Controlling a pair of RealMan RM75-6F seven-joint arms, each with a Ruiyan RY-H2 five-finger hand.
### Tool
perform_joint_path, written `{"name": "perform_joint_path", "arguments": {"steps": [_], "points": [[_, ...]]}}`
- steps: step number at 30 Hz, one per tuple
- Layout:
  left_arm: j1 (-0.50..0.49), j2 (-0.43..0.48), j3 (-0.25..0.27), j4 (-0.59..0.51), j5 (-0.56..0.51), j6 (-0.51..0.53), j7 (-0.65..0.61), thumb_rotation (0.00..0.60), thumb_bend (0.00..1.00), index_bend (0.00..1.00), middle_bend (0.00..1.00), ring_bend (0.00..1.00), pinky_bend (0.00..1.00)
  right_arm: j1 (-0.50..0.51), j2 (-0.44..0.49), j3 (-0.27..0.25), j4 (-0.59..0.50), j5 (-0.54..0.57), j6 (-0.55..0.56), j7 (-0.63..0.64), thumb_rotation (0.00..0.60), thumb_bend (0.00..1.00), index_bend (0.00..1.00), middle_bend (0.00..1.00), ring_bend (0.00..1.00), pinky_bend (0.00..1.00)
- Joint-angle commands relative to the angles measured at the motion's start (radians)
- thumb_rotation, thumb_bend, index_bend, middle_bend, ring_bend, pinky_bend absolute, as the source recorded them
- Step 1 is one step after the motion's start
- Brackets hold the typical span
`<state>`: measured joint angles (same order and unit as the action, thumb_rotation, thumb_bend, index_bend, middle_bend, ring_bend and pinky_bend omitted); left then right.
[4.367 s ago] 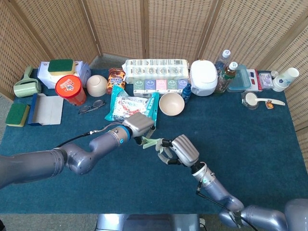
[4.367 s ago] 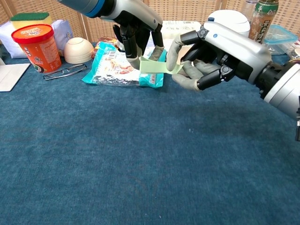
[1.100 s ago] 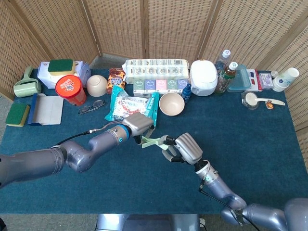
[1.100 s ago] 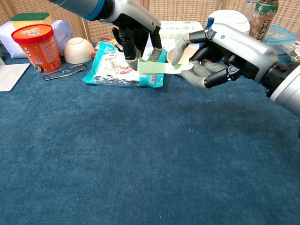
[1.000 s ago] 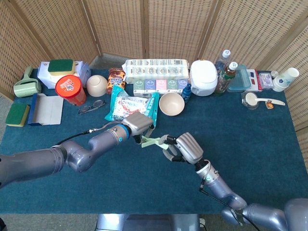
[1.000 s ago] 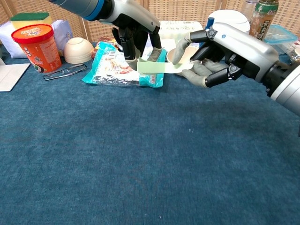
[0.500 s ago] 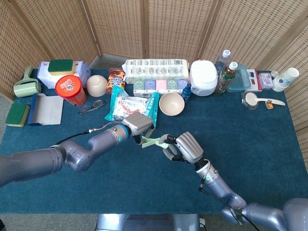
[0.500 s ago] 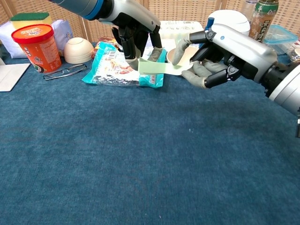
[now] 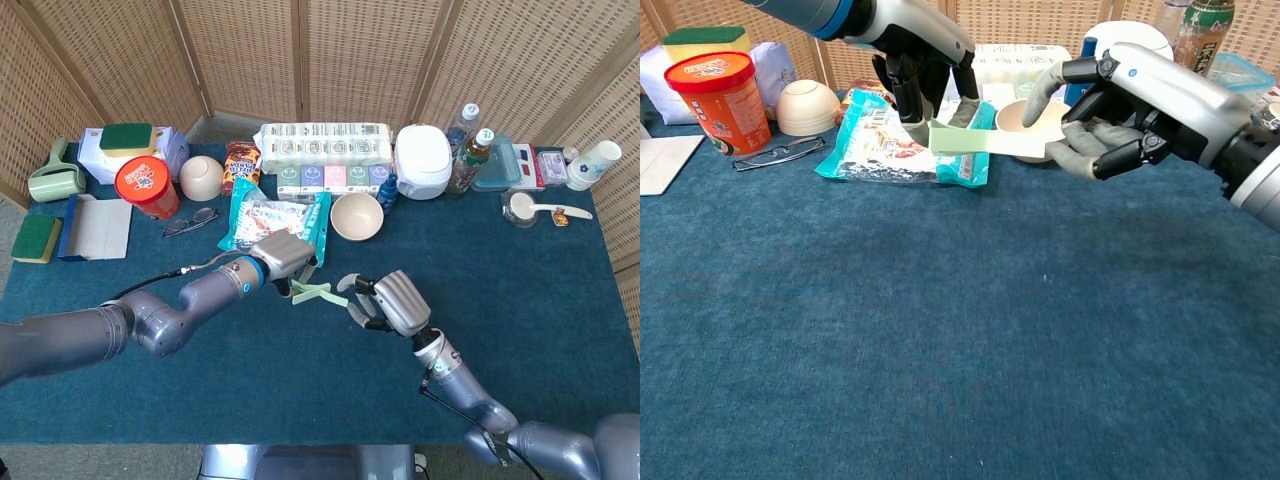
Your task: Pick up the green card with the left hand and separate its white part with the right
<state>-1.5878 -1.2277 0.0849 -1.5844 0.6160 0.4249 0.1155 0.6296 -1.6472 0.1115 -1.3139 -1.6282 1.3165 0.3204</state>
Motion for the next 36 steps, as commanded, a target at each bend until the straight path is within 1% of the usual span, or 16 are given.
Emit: {"name": "perform_joint_path", "arguments": {"steps": [1, 5, 13, 36], "points": [[0.000, 0.000, 0.000, 0.000, -0.001, 0.000, 0.000, 0.600, 0.43, 0.63, 1.00, 1.00, 1.00, -0.001, 0.004, -0.001, -0.003, -0.001, 0.002, -0.001, 0.600, 0.46, 0.38, 0.86, 0.97, 0.94], [0.000, 0.005, -0.009, -0.009, 0.002, 0.002, -0.003, 0.600, 0.43, 0.63, 1.00, 1.00, 1.00, 0.000, 0.001, -0.002, -0.002, -0.006, 0.004, -0.007, 0.600, 0.46, 0.36, 0.86, 0.96, 0.93], [-0.002, 0.004, -0.006, -0.007, -0.003, 0.000, -0.001, 0.600, 0.43, 0.63, 1.00, 1.00, 1.00, 0.004, -0.007, -0.002, -0.002, -0.016, 0.010, -0.016, 0.600, 0.46, 0.35, 0.86, 0.96, 0.93], [-0.008, -0.007, -0.005, -0.001, -0.014, 0.004, 0.004, 0.600, 0.43, 0.63, 1.00, 1.00, 1.00, 0.019, -0.025, -0.007, -0.025, -0.032, 0.003, -0.041, 0.600, 0.46, 0.38, 0.86, 0.96, 0.93]]}}
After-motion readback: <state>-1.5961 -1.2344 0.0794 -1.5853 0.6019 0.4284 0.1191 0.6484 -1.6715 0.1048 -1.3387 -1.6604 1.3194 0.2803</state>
